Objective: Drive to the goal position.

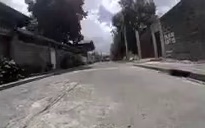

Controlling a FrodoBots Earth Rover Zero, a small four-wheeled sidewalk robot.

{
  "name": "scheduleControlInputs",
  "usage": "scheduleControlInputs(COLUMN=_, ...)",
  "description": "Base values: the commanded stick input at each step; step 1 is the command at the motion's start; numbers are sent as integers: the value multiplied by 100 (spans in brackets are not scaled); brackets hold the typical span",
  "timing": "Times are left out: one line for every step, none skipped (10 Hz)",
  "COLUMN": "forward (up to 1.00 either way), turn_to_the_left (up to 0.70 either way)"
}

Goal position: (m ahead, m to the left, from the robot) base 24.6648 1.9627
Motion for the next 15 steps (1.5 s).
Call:
scheduleControlInputs(forward=100, turn_to_the_left=-37)
scheduleControlInputs(forward=100, turn_to_the_left=-40)
scheduleControlInputs(forward=100, turn_to_the_left=-24)
scheduleControlInputs(forward=100, turn_to_the_left=-4)
scheduleControlInputs(forward=100, turn_to_the_left=0)
scheduleControlInputs(forward=100, turn_to_the_left=0)
scheduleControlInputs(forward=100, turn_to_the_left=0)
scheduleControlInputs(forward=100, turn_to_the_left=0)
scheduleControlInputs(forward=100, turn_to_the_left=0)
scheduleControlInputs(forward=100, turn_to_the_left=0)
scheduleControlInputs(forward=100, turn_to_the_left=-6)
scheduleControlInputs(forward=100, turn_to_the_left=-28)
scheduleControlInputs(forward=100, turn_to_the_left=-12)
scheduleControlInputs(forward=100, turn_to_the_left=-2)
scheduleControlInputs(forward=100, turn_to_the_left=0)
